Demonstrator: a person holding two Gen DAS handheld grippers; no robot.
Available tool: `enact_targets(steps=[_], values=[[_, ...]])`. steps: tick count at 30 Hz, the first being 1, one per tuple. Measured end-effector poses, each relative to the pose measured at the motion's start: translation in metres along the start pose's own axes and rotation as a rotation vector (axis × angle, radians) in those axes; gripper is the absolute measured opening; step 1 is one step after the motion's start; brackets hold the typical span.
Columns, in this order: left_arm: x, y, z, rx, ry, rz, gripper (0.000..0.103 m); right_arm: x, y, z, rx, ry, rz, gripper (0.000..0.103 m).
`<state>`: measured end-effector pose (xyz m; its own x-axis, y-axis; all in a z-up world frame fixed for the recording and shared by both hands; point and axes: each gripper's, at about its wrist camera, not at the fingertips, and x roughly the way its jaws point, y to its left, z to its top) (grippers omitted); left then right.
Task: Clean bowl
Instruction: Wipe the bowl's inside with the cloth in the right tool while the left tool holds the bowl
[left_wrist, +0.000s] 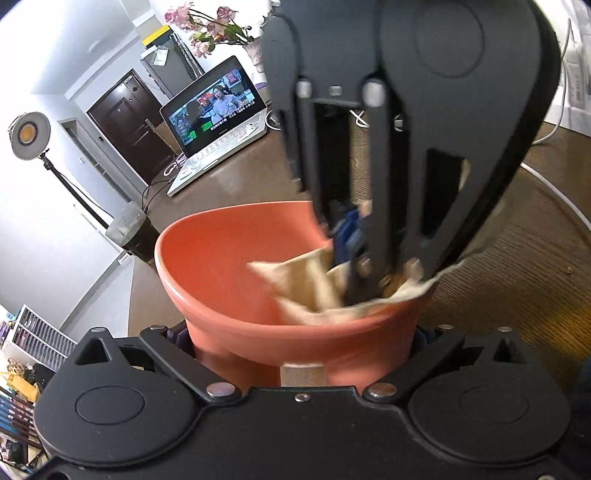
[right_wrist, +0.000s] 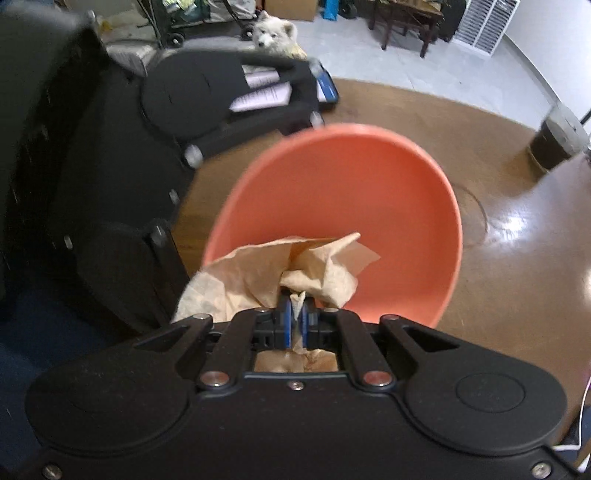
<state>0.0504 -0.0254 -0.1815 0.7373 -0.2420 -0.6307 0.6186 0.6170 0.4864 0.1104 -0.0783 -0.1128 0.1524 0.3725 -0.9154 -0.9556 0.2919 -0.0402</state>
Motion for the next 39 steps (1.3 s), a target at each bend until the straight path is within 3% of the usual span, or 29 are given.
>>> enact_targets(steps=[9, 22, 32, 39], values=[[0.002, 0.002, 0.0, -0.019, 0.001, -0.005, 0.099, -0.008, -0.012, 0.028, -0.052, -0.067, -0.064, 0.006], [0.005, 0.007, -0.002, -0.05, -0.014, 0.002, 0.099, -0.014, -0.046, 0.001, -0.035, 0.019, -0.159, 0.005], [0.002, 0.009, -0.004, -0.064, -0.018, -0.014, 0.099, -0.019, -0.03, -0.02, 0.009, 0.073, -0.138, 0.006], [0.001, 0.006, -0.002, -0.066, -0.018, -0.022, 0.099, -0.02, 0.004, -0.013, -0.001, 0.049, -0.044, 0.006]])
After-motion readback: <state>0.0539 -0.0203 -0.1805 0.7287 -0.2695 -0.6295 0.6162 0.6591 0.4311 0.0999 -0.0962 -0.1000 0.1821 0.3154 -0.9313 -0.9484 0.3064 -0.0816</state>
